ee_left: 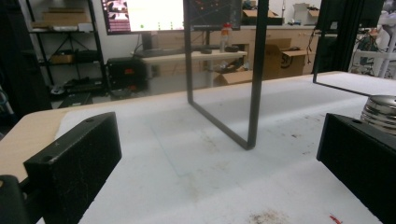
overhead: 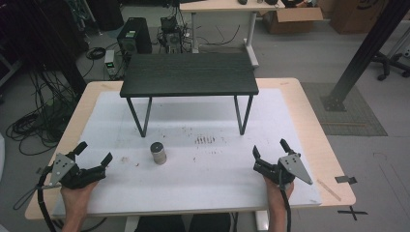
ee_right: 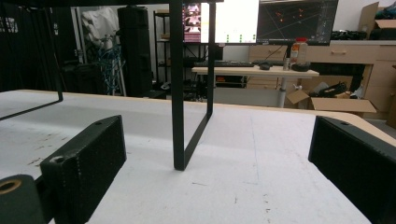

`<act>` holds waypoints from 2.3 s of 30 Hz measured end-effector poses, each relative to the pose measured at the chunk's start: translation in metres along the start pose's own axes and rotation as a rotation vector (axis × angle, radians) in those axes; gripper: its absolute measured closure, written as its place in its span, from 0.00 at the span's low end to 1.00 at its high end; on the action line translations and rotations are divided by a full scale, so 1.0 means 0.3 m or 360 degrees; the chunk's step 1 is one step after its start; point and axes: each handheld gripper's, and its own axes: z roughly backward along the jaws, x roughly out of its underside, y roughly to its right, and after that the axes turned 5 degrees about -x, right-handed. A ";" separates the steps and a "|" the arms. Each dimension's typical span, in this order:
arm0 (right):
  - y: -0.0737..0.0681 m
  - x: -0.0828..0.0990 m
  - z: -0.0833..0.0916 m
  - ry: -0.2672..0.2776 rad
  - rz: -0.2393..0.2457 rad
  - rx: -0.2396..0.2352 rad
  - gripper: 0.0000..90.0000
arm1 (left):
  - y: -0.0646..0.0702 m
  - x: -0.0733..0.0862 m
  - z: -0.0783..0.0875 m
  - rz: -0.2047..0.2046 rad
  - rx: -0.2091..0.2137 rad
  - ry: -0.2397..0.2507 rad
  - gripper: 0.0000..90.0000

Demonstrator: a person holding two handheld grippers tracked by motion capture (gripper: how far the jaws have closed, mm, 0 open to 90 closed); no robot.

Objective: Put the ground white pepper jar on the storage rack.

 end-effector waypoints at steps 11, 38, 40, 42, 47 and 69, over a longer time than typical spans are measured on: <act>0.000 0.000 0.001 0.0003 0.0001 0.0000 0.04 | 0.000 -0.071 -0.004 -0.0017 0.0082 0.0050 0.00; 0.000 0.000 0.001 0.0004 0.0000 0.0000 0.04 | 0.016 -0.224 -0.041 -0.0178 0.0635 -0.0065 0.00; 0.000 0.000 0.001 0.0005 0.0000 0.0000 0.04 | 0.027 -0.222 -0.048 -0.0182 0.0660 -0.0081 0.00; 0.000 0.000 0.001 0.0005 0.0001 0.0000 0.04 | 0.037 -0.220 -0.056 -0.0170 0.0690 -0.0099 0.00; 0.000 0.000 0.001 0.0006 0.0002 0.0000 0.04 | 0.080 -0.207 -0.088 -0.0152 0.0793 -0.0162 0.00; 0.000 0.000 0.001 0.0005 0.0001 0.0000 0.04 | 0.239 -0.129 -0.225 -0.0168 0.0915 -0.0360 0.01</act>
